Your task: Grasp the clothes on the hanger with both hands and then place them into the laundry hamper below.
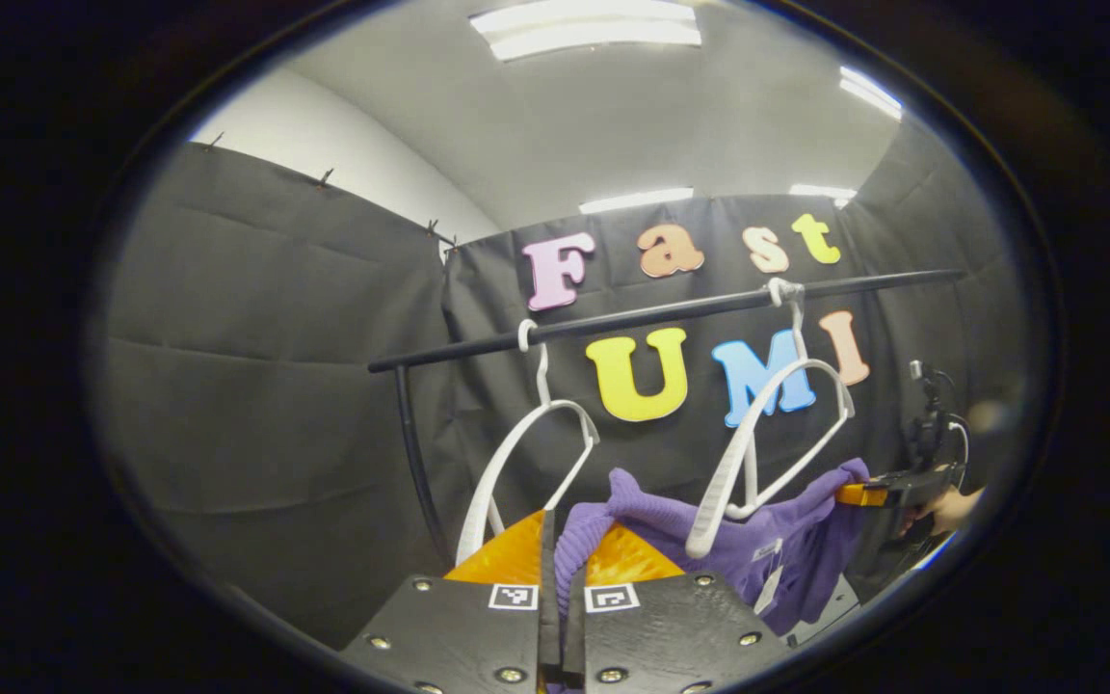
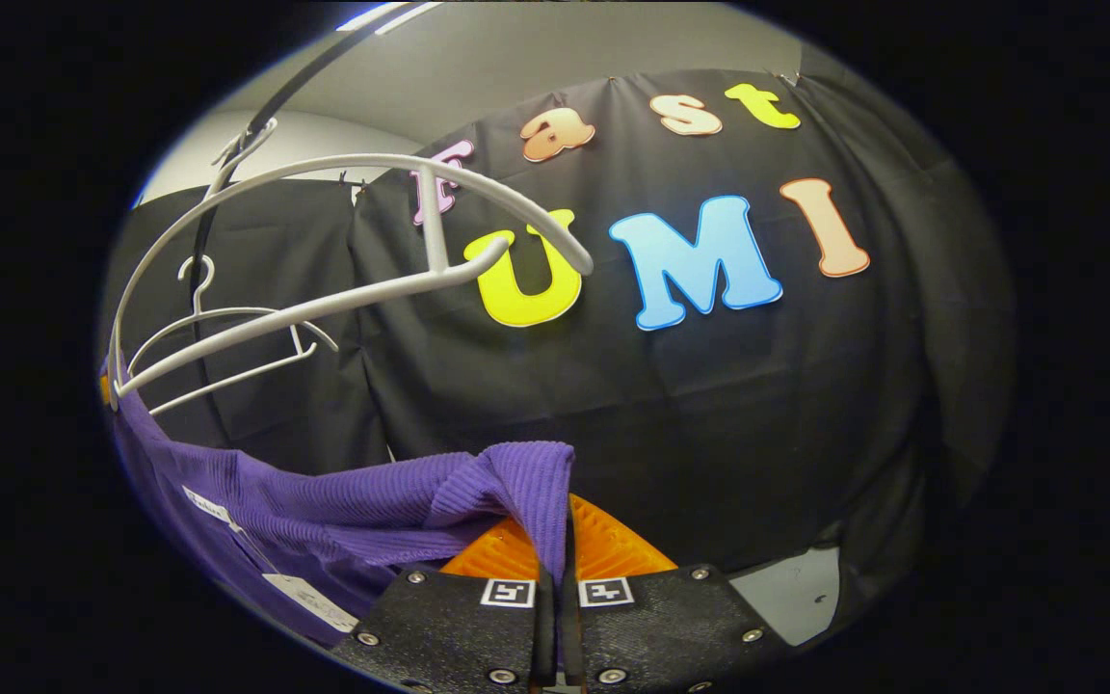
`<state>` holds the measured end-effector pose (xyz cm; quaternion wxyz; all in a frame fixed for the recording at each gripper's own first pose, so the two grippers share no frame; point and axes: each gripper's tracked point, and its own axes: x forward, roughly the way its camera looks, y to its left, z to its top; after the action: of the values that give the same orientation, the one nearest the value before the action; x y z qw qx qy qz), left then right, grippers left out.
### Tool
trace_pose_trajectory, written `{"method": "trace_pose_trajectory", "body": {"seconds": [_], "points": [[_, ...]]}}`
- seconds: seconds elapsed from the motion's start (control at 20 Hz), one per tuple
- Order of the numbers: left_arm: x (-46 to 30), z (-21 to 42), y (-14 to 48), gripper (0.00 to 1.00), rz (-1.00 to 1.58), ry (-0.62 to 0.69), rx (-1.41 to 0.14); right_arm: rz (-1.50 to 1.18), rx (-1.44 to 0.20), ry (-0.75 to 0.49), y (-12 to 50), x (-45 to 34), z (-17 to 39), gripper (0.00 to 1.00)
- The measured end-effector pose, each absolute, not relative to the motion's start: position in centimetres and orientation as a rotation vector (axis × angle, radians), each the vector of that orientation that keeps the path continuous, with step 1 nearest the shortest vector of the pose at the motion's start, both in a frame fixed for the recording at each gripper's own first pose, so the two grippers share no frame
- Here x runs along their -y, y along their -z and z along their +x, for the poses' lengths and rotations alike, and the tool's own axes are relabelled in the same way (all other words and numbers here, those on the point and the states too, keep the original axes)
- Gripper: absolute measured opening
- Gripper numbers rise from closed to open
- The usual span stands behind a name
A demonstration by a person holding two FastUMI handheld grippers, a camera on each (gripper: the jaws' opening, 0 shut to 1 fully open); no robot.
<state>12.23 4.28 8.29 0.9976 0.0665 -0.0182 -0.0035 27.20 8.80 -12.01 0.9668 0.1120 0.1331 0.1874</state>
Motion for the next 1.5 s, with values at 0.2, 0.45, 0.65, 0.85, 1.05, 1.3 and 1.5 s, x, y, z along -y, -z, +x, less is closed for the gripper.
{"method": "trace_pose_trajectory", "body": {"seconds": [0.2,0.45,0.65,0.85,1.05,1.3,1.5], "points": [[-3.9,9.7,-6.3,0.02,0.11,0.046,0.017,0.233,-0.258,-0.385,11.1,-8.8,23.4,0.02],[-2.5,7.2,-4.6,0.02,0.069,0.092,-0.003,0.242,-0.243,-0.388,8.7,-8.2,18.7,0.01],[-0.5,6.1,-2.6,0.02,0.003,0.151,-0.026,0.268,-0.255,-0.383,7.6,-8.0,15.1,0.02],[2.1,5.5,-0.7,0.02,-0.036,0.224,-0.055,0.278,-0.246,-0.386,6.3,-8.6,11.5,0.02],[4.7,4.5,1.7,0.02,-0.093,0.284,-0.09,0.27,-0.219,-0.381,5.6,-9.6,8.4,0.02],[8.3,2.5,5.9,0.02,-0.112,0.374,-0.15,0.21,-0.221,-0.394,7.4,-11.4,4.9,0.02],[9.7,1.0,10.1,0.02,-0.122,0.401,-0.203,0.123,-0.263,-0.4,11.3,-12.8,2.8,0.02]]}}
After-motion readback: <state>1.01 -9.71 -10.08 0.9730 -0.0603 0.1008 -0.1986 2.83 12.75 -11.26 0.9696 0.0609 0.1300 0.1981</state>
